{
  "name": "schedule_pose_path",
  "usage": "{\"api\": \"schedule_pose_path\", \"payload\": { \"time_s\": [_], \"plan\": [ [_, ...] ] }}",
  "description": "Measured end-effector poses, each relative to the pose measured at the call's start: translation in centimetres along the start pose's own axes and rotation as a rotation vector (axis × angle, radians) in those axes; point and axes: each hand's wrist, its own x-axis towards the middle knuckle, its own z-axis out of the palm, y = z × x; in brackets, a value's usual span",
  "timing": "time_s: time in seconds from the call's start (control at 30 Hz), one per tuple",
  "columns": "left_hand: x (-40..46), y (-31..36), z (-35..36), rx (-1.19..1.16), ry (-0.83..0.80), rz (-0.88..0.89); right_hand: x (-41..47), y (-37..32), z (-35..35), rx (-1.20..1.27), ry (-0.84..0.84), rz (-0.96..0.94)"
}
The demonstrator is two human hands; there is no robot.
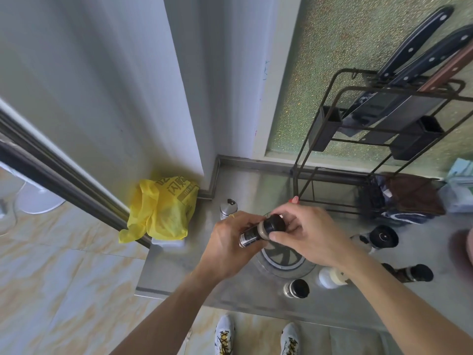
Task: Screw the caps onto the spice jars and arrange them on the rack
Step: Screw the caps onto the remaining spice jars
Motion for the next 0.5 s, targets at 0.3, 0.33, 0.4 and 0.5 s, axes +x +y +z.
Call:
{"api": "schedule_pose_path", "payload": {
  "time_s": [0.3,0.33,0.4,0.5],
  "plan": [
    [-0.5,-6.5,-0.1,0.302,-0.019,-0.173,4.4,1.4,9.9,-0.223,0.158,0.021],
    [-0.1,-7.3,-0.3,0.363,-0.075,-0.248,5.2,1.7,11.2,-0.268,0.142,0.043],
    [0.3,-9.0,-0.5,0.339,-0.174,-0.372,6.6,2.4,13.4,-0.321,0.111,0.084],
    [0.6,-10.7,-0.4,0.215,-0.183,-0.473,7.8,3.2,15.8,-0.339,0.076,0.118]
  ]
}}
